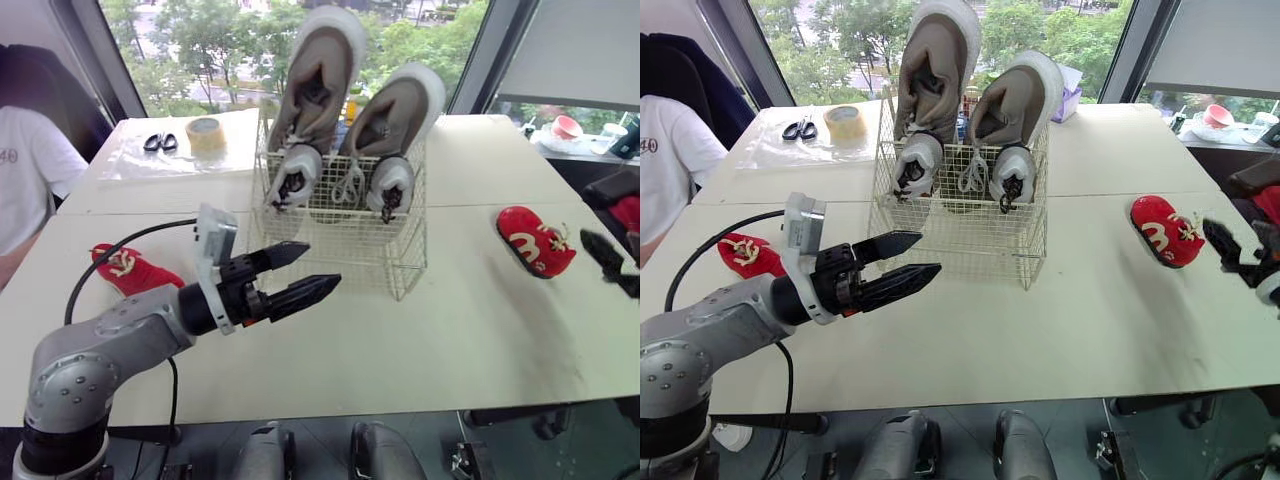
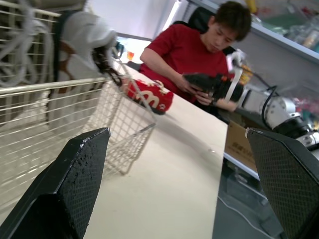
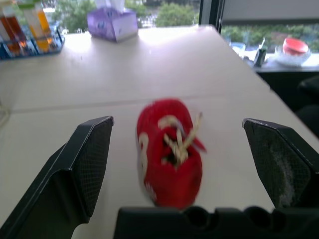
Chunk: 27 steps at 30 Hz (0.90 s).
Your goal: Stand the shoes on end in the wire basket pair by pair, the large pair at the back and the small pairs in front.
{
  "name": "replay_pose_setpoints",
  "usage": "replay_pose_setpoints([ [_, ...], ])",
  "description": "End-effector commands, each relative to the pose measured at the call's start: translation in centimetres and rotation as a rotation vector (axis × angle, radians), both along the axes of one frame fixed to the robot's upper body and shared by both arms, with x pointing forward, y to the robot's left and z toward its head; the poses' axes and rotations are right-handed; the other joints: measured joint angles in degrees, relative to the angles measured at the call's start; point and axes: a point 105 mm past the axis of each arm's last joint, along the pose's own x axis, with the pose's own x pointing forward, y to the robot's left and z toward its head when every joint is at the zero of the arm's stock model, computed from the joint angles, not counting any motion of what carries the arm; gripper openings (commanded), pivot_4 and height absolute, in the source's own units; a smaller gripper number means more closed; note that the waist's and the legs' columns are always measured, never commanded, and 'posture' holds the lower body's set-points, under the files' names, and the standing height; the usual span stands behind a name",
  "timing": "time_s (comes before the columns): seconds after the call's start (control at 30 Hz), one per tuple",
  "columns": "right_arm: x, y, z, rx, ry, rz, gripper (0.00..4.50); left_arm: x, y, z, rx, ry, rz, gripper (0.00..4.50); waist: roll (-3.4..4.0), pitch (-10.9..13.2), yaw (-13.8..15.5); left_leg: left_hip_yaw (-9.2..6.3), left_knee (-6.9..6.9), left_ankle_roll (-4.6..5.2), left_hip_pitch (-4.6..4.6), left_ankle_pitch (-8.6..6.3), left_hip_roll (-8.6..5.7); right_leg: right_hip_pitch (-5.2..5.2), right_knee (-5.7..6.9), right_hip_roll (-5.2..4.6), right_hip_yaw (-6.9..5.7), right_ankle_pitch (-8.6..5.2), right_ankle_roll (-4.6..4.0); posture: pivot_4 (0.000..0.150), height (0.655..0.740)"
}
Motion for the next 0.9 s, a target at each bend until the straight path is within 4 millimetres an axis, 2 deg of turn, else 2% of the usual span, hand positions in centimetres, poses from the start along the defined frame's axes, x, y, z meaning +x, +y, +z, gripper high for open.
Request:
replay_pose_setpoints([
  [0.03, -0.6, -0.3, 0.0, -0.068, -0.023, -0.038, 4.5, -0.9, -0.7, -0.1, -0.007, -0.02, -0.035, 4.48, 0.06, -0.04, -0.1, 0.0, 0.0, 0.0, 0.01, 0.0, 0.0, 0.0, 0.0, 0.0, 0.01, 0.0, 0.0, 0.15, 0.74],
  [0.17, -0.4, 0.0, -2.6, -0.074, 0.063, -0.026, 4.5, -1.1, -1.2, -0.6, -0.02, -0.006, -0.033, 4.48, 0.07, -0.04, -0.17, -0.02, 0.0, 0.0, 0.02, 0.0, 0.01, 0.01, 0.0, 0.03, 0.01, -0.02, -0.01, 0.15, 0.74],
  [0.23, -0.2, 0.2, -3.2, -0.067, 0.076, -0.019, 4.5, -1.1, -1.3, -0.7, -0.021, -0.004, -0.035, 4.48, 0.07, -0.04, -0.25, -0.02, 0.0, 0.0, 0.02, 0.0, 0.01, 0.02, -0.02, 0.03, 0.01, -0.03, -0.02, 0.15, 0.74],
  [0.47, 0.5, 0.7, -4.0, -0.072, 0.096, 0.003, 4.5, -0.9, -1.0, -0.9, -0.023, -0.001, -0.001, 4.48, 0.07, -0.04, -0.29, -0.03, 0.0, 0.0, 0.01, 0.0, 0.0, 0.01, -0.03, 0.02, 0.02, -0.04, -0.06, 0.15, 0.74],
  [0.67, 2.7, -0.1, -4.3, -0.07, 0.104, -0.007, 4.5, -0.9, -1.3, -1.1, -0.029, 0.006, 0.012, 4.48, 0.07, -0.04, -0.55, -0.03, 0.0, 0.01, 0.01, 0.0, -0.01, 0.01, -0.05, 0.03, 0.02, -0.05, -0.07, 0.15, 0.74],
  [0.9, 5.1, -0.1, -4.7, -0.038, 0.109, 0.024, 4.5, -0.7, -1.0, -1.2, -0.013, 0.006, 0.031, 4.48, 0.07, -0.04, -1.2, -0.07, -0.02, 0.01, 0.0, 0.0, -0.01, 0.01, -0.05, 0.05, 0.02, -0.05, -0.07, 0.15, 0.74],
])
